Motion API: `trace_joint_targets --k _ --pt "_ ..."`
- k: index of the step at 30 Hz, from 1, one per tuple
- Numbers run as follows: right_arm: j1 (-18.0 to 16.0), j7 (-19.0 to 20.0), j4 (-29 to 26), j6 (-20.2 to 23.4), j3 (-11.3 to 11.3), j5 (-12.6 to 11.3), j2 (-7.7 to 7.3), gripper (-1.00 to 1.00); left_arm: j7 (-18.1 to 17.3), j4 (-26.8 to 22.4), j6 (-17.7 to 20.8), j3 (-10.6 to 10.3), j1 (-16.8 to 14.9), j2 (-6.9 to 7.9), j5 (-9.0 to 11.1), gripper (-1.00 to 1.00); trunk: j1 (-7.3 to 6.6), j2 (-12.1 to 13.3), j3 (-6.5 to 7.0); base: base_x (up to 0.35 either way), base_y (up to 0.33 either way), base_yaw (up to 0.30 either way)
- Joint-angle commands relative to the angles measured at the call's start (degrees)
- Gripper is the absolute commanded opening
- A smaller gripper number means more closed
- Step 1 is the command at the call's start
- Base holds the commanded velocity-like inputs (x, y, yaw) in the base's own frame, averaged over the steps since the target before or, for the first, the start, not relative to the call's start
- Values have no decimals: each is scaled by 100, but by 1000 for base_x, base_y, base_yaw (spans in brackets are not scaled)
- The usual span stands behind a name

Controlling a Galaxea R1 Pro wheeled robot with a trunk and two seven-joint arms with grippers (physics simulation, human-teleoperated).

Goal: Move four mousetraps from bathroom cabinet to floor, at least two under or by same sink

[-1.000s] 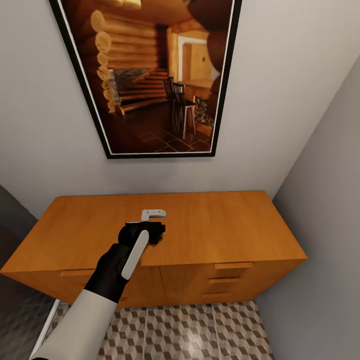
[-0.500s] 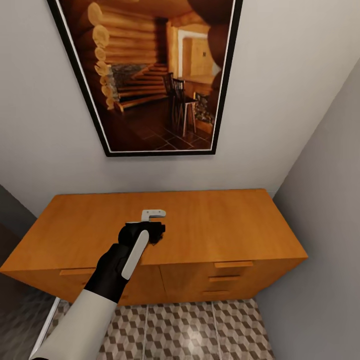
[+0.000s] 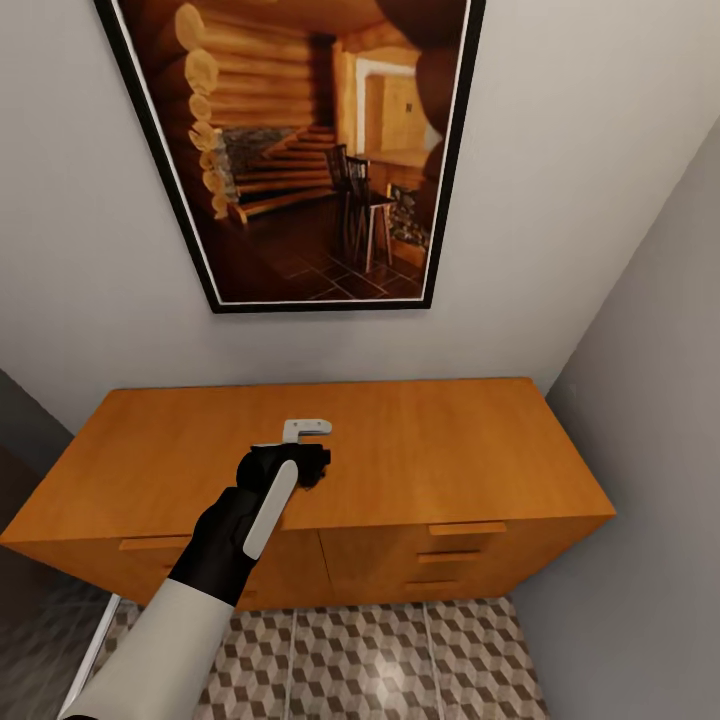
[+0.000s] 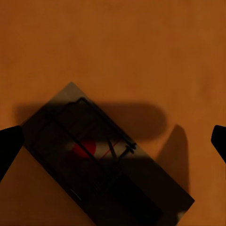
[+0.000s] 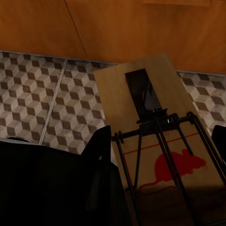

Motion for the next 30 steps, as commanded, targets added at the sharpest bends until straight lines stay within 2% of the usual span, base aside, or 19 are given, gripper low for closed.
trace_joint_targets --k 1,30 --pt "-4 23 3 -18 41 -55 -1 -100 57 -5 14 -6 -5 1 65 100 3 -10 -10 -16 0 0" --pt "-5 14 3 -18 39 -55 -6 -100 57 27 14 -6 -5 1 75 100 3 -10 -10 -21 0 0"
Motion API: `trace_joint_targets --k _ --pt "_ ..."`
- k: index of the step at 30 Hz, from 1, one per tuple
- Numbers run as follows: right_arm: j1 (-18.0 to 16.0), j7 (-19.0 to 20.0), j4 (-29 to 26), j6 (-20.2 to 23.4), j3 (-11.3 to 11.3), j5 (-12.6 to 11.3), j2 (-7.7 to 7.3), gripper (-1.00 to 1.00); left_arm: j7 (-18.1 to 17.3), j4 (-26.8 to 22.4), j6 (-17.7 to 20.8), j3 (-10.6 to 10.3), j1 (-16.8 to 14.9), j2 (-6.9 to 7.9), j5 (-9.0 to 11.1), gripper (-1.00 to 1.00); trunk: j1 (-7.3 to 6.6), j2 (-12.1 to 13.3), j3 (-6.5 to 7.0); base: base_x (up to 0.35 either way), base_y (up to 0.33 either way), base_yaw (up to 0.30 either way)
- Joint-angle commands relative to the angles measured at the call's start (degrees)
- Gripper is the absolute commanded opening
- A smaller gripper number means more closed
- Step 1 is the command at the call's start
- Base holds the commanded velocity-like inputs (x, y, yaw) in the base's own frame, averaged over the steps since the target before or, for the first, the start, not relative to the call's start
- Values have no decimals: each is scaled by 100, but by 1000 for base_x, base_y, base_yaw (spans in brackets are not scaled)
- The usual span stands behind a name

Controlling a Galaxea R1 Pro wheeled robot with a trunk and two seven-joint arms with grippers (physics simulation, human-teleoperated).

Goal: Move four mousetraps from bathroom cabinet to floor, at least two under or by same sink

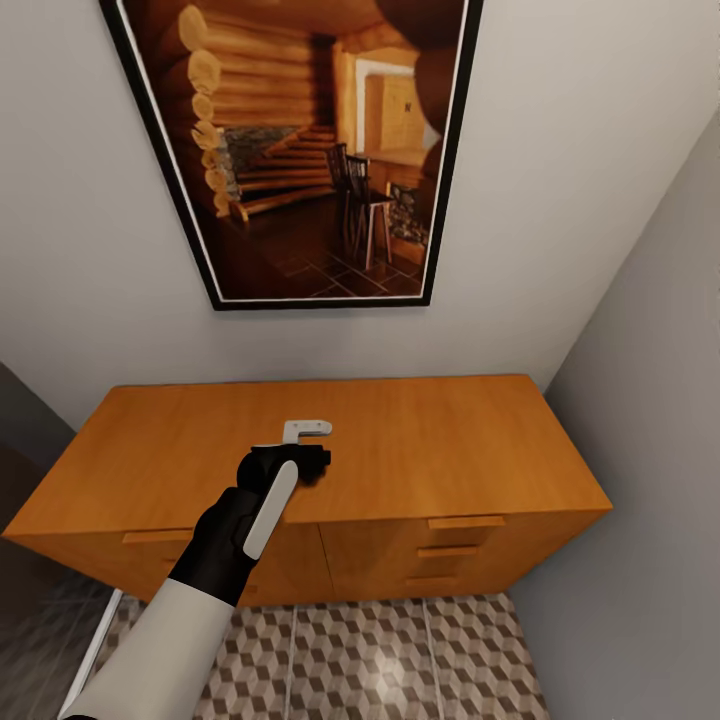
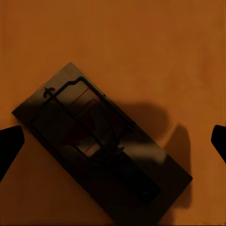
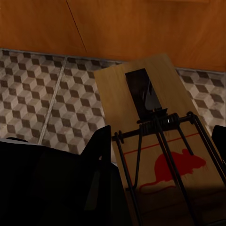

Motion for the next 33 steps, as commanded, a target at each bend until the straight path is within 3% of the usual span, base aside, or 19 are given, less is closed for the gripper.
trace_joint_targets --k 1,33 --pt "-3 23 3 -18 43 -55 -2 -100 57 -3 14 -6 -5 1 60 100 2 -10 -10 -41 0 0" --pt "-2 22 3 -18 43 -55 -1 -100 53 86 14 -6 -5 7 60 100 2 -10 -10 -4 0 0"
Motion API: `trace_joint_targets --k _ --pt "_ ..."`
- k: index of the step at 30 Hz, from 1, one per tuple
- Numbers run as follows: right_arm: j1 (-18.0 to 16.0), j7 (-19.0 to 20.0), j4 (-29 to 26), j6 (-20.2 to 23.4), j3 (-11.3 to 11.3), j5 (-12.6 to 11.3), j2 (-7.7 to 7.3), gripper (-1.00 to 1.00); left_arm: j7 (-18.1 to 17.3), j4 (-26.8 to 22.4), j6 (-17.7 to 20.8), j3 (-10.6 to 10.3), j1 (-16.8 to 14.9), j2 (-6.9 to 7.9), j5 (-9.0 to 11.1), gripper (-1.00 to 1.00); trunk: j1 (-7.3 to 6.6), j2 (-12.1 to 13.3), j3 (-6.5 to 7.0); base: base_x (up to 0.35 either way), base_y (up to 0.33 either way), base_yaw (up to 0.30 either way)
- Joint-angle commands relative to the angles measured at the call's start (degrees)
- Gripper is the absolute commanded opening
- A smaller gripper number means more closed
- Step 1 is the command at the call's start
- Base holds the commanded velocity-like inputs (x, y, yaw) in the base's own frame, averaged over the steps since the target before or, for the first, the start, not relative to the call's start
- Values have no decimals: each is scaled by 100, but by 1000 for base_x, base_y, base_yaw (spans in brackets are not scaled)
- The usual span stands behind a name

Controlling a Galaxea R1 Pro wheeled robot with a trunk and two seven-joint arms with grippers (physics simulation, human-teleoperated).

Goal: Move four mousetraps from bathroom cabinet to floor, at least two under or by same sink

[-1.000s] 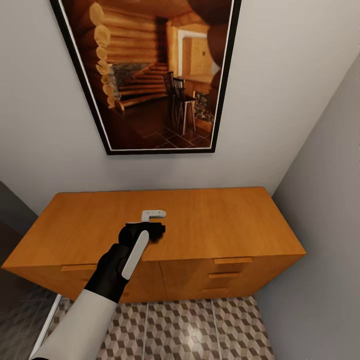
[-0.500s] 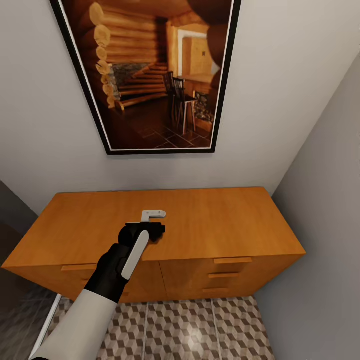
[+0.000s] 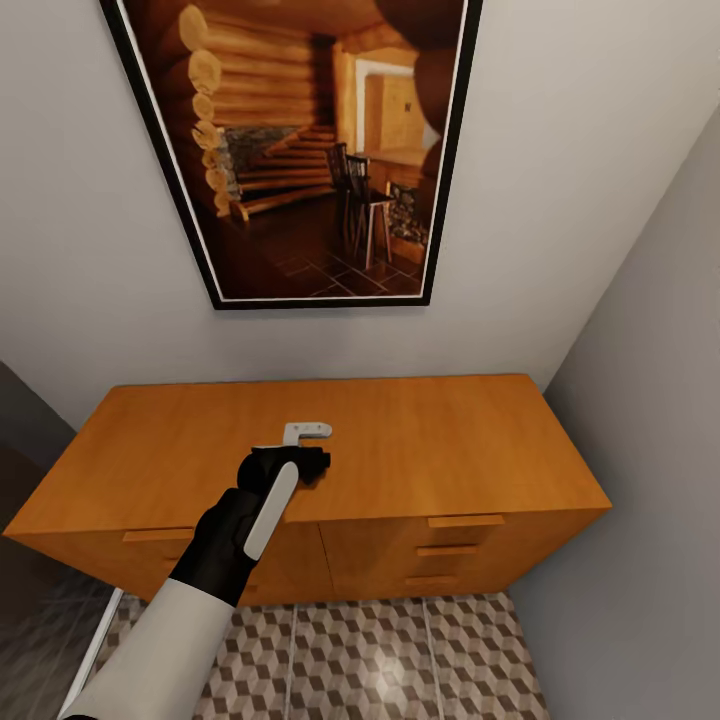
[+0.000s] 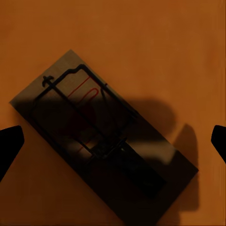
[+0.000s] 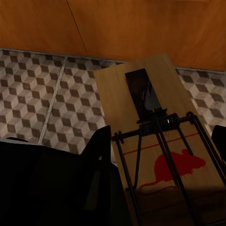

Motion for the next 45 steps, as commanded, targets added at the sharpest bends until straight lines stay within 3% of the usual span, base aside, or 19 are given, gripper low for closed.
trace_joint_targets --k 1,45 --pt "-4 22 3 -18 43 -54 -1 -100 56 7 14 -6 -5 1 60 100 3 -10 -10 0 0 0" --pt "-4 31 3 -18 43 -54 -3 -100 59 77 14 -6 -5 3 60 100 3 -10 -65 0 0 0"
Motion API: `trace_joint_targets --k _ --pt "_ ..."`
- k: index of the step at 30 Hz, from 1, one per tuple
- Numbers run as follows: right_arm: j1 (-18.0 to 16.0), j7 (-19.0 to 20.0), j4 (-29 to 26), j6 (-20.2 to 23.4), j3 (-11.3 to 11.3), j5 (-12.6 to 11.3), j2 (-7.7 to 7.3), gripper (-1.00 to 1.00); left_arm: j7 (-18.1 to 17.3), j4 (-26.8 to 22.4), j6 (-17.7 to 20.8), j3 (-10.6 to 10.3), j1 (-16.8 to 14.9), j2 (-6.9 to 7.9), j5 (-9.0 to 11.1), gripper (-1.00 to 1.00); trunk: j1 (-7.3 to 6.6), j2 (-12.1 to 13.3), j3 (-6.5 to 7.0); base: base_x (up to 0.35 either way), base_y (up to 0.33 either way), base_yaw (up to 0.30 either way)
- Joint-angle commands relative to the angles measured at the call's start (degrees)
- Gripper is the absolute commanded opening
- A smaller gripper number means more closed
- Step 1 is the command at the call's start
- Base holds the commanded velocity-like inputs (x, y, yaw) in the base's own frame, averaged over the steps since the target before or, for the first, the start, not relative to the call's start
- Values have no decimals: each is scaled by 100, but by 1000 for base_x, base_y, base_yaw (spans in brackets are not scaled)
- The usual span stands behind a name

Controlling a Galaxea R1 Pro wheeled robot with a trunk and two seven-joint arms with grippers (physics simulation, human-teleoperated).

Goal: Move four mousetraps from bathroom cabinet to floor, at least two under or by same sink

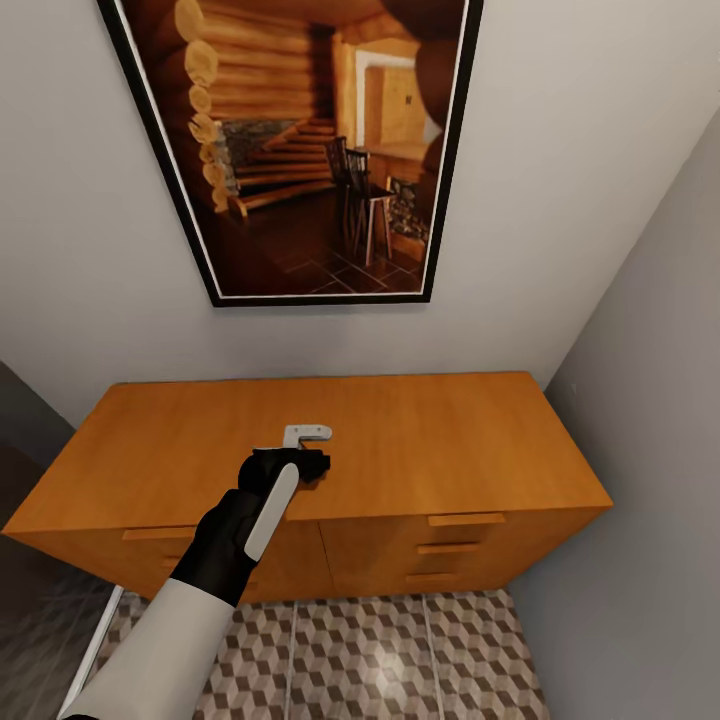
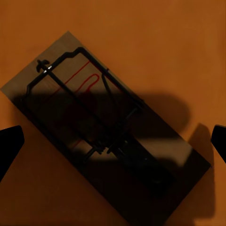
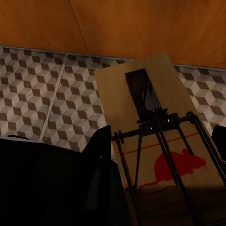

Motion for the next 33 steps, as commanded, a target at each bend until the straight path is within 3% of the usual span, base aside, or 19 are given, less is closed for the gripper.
trace_joint_targets --k 1,33 --pt "-3 24 3 -18 43 -55 -1 -100 55 9 14 -7 -5 0 60 100 3 -10 -14 0 0 0" --pt "-3 15 3 -18 43 -55 -2 -100 51 84 14 -7 -5 1 60 100 3 -10 -27 0 0 0"
